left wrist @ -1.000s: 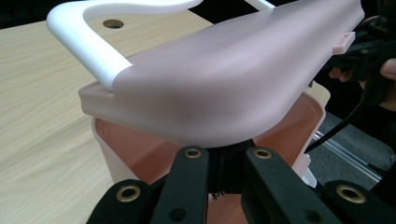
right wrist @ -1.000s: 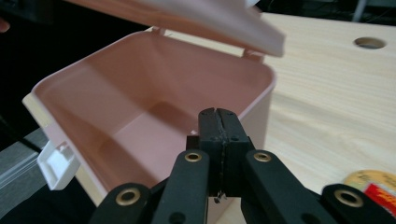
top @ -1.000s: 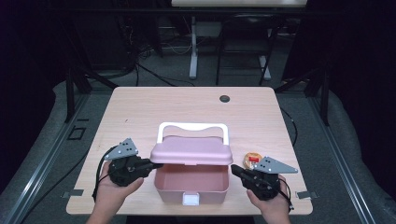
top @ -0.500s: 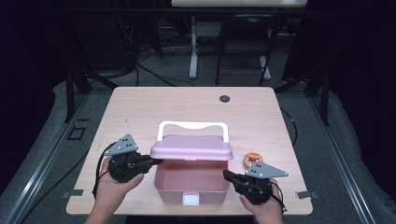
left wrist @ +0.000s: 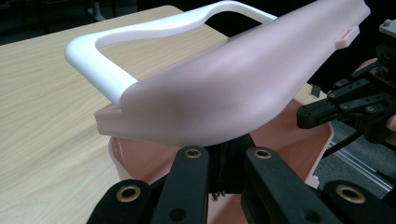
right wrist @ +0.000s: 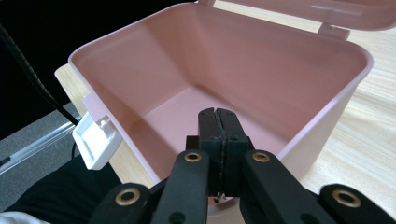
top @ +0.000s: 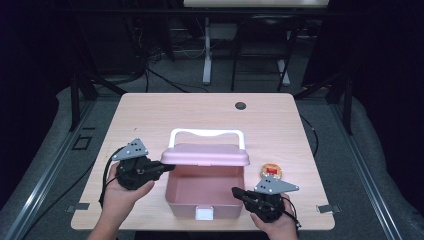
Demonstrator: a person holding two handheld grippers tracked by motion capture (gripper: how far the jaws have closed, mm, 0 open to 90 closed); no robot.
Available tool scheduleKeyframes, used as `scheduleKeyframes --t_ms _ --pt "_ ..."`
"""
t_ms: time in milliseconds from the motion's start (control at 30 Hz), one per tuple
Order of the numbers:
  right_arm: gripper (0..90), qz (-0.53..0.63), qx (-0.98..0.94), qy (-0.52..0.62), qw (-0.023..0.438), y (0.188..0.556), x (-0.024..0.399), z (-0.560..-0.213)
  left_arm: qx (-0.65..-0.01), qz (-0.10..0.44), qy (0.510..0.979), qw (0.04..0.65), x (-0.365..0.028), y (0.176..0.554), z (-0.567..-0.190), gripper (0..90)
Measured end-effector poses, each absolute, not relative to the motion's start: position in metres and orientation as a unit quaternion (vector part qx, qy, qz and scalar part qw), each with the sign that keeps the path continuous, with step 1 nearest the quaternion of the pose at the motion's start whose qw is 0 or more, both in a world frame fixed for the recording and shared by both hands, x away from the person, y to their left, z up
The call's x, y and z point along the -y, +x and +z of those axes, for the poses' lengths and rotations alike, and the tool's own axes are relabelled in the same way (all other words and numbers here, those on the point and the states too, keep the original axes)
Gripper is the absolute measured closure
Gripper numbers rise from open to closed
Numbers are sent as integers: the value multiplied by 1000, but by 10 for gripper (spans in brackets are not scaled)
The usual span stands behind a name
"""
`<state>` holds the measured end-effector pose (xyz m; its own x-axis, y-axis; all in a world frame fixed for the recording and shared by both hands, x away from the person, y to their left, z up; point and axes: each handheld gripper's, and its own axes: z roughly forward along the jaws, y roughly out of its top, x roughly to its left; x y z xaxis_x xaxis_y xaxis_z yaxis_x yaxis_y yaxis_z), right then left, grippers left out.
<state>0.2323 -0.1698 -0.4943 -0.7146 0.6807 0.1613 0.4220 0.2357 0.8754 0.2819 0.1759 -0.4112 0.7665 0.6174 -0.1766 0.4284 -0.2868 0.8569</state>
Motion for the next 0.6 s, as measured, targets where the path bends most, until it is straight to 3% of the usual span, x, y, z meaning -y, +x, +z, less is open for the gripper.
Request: scheduleKeyframes --t_ms 600 --pt "900 493 -786 351 125 236 167 -500 -331 95 798 495 -175 286 -406 898"
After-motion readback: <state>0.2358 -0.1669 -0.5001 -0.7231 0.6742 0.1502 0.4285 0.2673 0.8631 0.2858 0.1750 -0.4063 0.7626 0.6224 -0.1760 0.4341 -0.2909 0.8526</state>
